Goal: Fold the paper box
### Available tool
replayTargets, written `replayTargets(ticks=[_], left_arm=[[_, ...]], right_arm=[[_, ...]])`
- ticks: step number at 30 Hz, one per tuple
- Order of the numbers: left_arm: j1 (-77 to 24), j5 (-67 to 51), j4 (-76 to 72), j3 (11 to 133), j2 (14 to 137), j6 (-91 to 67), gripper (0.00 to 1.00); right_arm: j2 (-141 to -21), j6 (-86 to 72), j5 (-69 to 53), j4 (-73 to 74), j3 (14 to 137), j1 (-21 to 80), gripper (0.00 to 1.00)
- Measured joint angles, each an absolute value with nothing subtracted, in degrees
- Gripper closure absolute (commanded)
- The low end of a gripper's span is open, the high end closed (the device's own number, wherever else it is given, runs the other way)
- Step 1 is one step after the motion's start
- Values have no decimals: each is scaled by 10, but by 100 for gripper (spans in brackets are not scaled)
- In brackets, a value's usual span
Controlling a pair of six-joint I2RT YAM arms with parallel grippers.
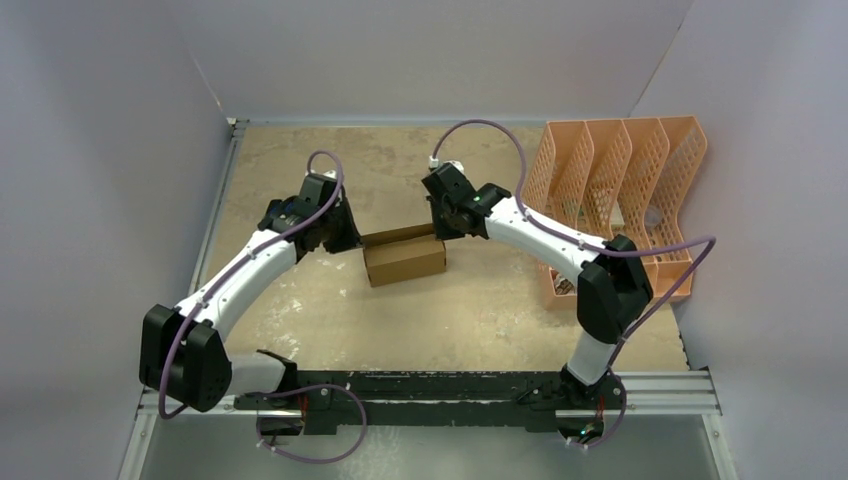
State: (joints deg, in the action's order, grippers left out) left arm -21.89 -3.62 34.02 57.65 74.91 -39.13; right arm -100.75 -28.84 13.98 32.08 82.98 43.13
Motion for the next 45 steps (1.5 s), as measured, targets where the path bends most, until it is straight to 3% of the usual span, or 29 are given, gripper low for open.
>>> replayTargets(ticks=[24,33,36,42,45], left_arm=[[-233,-37,179,418,632,-413,100],[-233,-31,124,380,619,-408,99],[-234,-24,96,360,613,-406,99],[-238,-1,69,335,595,-394,98],[-241,9,64,325,586,-394,97]], right_arm=[[-894,-275,131,152,648,435,100],[-868,-274,116,104,603,434,94],[-867,-275,110,85,592,434,83],[-844,-279,89,74,569,434,48],[-815,-281,78,78,564,433,37]])
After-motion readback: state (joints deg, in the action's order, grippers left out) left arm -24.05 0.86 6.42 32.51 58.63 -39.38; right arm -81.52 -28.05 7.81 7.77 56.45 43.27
